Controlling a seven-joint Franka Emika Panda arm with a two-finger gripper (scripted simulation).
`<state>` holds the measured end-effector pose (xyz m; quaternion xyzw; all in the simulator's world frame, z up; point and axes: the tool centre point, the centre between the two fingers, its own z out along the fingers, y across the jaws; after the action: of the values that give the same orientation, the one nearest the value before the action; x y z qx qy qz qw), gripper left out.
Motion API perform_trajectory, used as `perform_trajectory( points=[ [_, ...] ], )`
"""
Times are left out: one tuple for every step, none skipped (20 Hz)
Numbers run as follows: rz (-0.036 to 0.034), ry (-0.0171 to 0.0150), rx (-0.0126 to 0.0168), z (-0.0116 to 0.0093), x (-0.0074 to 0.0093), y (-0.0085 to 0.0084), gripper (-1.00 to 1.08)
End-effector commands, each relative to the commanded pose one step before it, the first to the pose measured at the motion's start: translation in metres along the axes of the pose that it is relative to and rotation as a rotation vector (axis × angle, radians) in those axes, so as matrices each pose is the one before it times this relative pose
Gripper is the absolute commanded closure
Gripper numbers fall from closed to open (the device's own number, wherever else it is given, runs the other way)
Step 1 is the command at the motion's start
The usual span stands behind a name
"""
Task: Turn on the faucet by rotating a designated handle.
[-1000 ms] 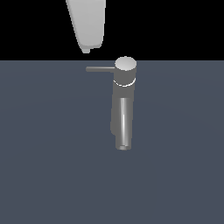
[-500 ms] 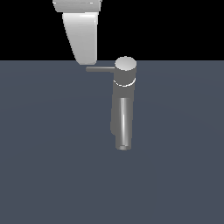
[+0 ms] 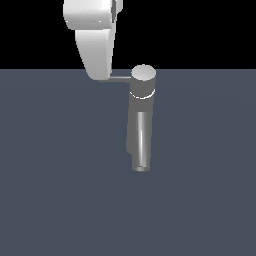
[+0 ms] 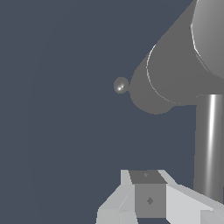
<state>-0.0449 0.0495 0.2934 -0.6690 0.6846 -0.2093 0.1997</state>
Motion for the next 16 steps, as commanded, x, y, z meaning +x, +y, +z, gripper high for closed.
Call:
perform_trajectory(
  points=[
    [0.01317, 0.00510, 0.00394, 0.00219, 0.00084, -0.00153, 1.08],
    [0.00336, 0.00152, 0.00086, 0.00059, 0.00028, -0.00037, 1.08],
    [0.00278, 0.00134, 0.00069, 0.00046, 0.00030, -0.00030, 1.08],
    [0.00197, 0.00106, 0.00047, 0.00037, 0.00018, -0.00022, 1.08],
    [0.00140, 0.00089, 0.00031, 0.00025, 0.00019, -0.00016, 1.08],
    [0.00071, 0.00066, 0.00012, 0.00014, 0.00012, -0.00008, 1.08],
    [0.00000, 0.00000, 0.00000, 0.00000, -0.00003, -0.00001, 1.08],
    [0.00000, 0.00000, 0.00000, -0.00004, 0.00006, 0.00000, 1.08],
    [0.00000, 0.00000, 0.00000, 0.00000, 0.00000, 0.00000, 1.08],
    [0.00000, 0.00000, 0.00000, 0.00000, 0.00000, 0.00000, 1.08],
    [0.00000, 0.00000, 0.00000, 0.00000, 0.00000, 0.00000, 1.08],
    [0.00000, 0.00000, 0.00000, -0.00007, 0.00010, 0.00002, 1.08],
    [0.00000, 0.00000, 0.00000, 0.00000, -0.00023, 0.00304, 1.08],
    [0.00000, 0.00000, 0.00000, 0.00000, -0.00023, 0.00306, 1.08],
    [0.00000, 0.00000, 0.00000, 0.00000, -0.00023, 0.00308, 1.08],
    [0.00000, 0.00000, 0.00000, 0.00000, -0.00023, 0.00309, 1.08]
  ],
)
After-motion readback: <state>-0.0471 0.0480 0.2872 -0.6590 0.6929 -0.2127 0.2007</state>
